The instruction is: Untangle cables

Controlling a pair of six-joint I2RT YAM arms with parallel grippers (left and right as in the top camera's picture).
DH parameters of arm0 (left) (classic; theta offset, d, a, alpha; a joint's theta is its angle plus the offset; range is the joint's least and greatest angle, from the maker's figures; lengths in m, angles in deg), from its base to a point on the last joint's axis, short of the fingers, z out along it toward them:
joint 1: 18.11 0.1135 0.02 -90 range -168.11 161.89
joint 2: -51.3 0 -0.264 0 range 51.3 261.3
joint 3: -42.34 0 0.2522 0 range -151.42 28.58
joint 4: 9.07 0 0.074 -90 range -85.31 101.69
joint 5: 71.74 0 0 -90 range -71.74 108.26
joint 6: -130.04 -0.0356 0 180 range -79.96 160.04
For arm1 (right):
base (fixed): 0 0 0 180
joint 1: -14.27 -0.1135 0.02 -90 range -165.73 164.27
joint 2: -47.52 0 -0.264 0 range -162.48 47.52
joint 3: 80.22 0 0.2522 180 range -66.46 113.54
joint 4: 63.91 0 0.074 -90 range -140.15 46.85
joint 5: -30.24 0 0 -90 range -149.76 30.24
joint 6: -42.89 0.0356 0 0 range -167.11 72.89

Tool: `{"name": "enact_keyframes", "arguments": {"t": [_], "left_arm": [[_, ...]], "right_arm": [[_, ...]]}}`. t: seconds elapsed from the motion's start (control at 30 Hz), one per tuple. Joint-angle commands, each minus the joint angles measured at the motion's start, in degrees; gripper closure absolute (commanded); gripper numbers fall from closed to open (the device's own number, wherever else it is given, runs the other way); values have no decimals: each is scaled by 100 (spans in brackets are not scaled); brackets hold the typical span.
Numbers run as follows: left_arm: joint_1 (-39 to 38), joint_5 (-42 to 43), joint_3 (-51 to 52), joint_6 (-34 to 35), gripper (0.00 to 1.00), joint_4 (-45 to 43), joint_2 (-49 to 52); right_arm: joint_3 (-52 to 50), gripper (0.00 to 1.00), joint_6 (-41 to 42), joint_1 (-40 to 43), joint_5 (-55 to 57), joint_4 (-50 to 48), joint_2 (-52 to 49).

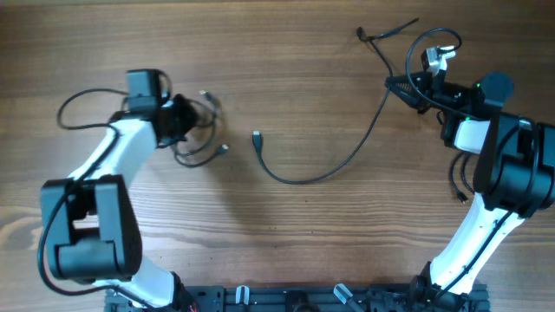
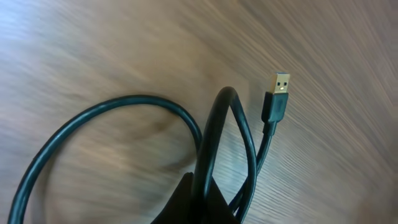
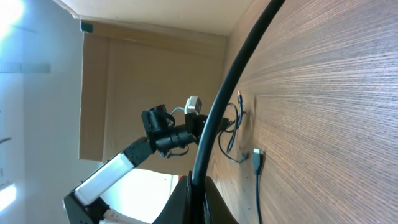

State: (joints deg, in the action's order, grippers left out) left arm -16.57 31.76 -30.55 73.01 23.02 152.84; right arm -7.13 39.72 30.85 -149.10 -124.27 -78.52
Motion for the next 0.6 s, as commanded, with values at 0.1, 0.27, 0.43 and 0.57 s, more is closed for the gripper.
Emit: {"name": "enact_keyframes", "arguments": {"t": [0.1, 0.27, 0.43, 0.57], "left_arm": [[-249, -9, 42, 44, 88, -278, 90], [48, -2, -201, -271, 43, -280, -293], [337, -2, -413, -267, 1, -107, -990], [372, -2, -413, -267, 0, 57, -1200]], "right_arm": [[-22, 96, -452, -13, -9, 7, -13], [-20, 90, -444, -13, 15, 4, -13], [-20, 72, -459, -13, 66, 4, -13], [-22, 62, -778, -94, 177, 42, -13]]}}
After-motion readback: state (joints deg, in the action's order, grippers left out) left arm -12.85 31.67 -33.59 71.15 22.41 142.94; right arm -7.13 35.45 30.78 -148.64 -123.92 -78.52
